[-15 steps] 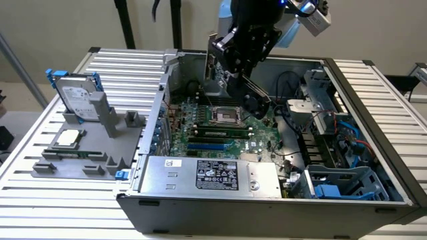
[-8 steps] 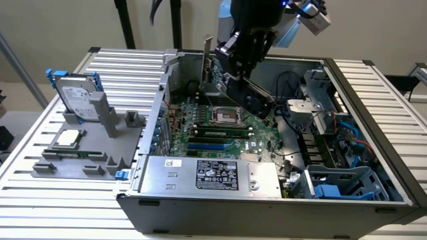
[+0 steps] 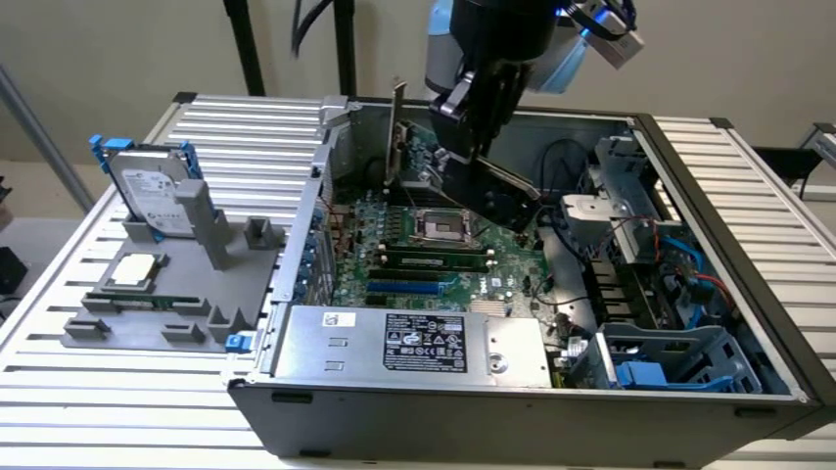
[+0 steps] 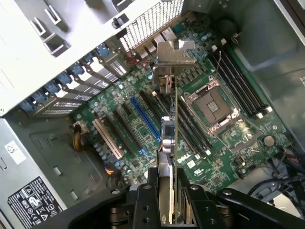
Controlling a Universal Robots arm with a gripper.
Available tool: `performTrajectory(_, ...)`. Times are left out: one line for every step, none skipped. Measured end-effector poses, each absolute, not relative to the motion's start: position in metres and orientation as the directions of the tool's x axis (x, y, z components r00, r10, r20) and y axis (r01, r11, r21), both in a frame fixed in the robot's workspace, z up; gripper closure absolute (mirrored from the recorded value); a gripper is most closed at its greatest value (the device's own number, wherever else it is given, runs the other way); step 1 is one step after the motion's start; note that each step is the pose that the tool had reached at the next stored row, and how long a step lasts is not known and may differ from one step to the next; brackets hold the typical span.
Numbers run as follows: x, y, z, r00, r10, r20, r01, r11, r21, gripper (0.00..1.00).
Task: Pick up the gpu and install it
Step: 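Insert the gpu into the slot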
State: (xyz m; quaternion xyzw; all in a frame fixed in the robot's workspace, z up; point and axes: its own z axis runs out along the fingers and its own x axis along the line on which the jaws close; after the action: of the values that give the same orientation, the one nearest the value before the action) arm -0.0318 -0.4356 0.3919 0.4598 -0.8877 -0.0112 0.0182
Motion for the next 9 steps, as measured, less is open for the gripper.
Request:
performTrajectory(-0.0318,-0.4356,0.3912,-0.562,-0.827,0.022,-0.826,0.562,0.037,0.73)
performTrajectory(-0.0318,-0.4356,0.3905,-0.546,-0.837,0.022,-0.837,0.547,0.037,0.73)
performTrajectory(-0.0318,-0.4356,0.3898,-0.531,-0.847,0.022,-0.846,0.531,0.037,0.73)
performTrajectory(-0.0318,-0.4356,0.3891,-0.516,-0.856,0.022,-0.856,0.516,0.037,0.73)
performTrajectory(-0.0318,-0.4356,0.3885,-0.5,-0.866,0.022,-0.865,0.501,0.037,0.73)
performTrajectory(-0.0318,-0.4356,0.3877,-0.484,-0.875,0.022,-0.874,0.485,0.037,0.73)
performTrajectory(-0.0318,-0.4356,0.387,-0.467,-0.884,0.022,-0.883,0.468,0.037,0.73)
performTrajectory(-0.0318,-0.4356,0.3863,-0.451,-0.892,0.022,-0.891,0.452,0.037,0.73)
performTrajectory(-0.0318,-0.4356,0.3856,-0.435,-0.9,0.022,-0.899,0.436,0.037,0.73)
